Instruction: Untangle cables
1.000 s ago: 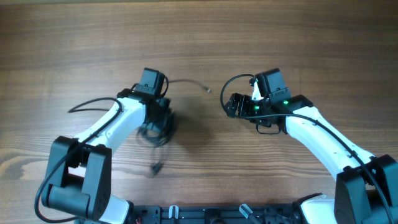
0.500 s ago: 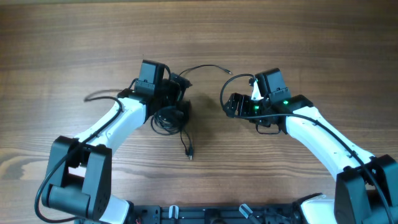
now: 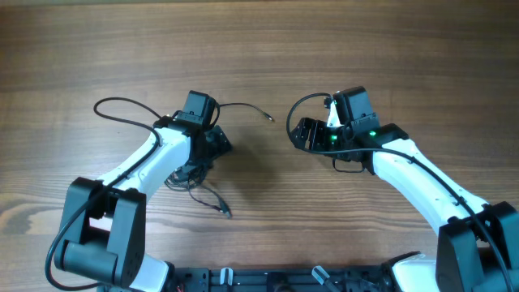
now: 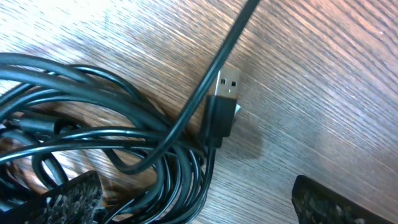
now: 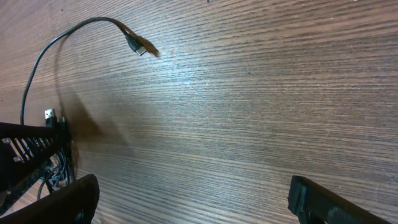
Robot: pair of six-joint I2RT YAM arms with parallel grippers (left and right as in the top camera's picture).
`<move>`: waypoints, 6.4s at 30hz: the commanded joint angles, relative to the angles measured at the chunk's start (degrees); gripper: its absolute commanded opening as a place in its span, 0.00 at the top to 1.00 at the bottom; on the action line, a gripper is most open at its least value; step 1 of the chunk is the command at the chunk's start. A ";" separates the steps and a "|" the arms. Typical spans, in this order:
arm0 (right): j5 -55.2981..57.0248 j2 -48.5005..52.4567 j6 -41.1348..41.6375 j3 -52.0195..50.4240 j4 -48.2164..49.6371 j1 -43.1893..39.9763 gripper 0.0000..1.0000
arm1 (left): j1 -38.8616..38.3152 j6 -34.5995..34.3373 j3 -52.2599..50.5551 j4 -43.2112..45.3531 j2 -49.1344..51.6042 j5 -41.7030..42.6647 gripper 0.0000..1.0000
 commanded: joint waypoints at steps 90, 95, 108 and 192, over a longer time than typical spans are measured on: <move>-2.99 -6.49 -1.55 0.20 24.50 24.81 0.96 | 5.35 -36.54 8.79 7.98 -14.36 37.38 0.96; 1.73 -6.43 7.85 0.20 26.12 21.55 0.96 | 3.98 -36.59 8.79 7.02 -14.36 38.99 0.96; 13.46 -4.87 16.35 0.20 24.44 20.92 0.96 | -0.39 -41.68 8.79 8.55 -14.36 43.21 0.96; 5.90 -3.10 -4.04 0.17 11.17 -18.56 0.96 | -4.50 27.50 8.79 1.49 -14.36 60.87 0.96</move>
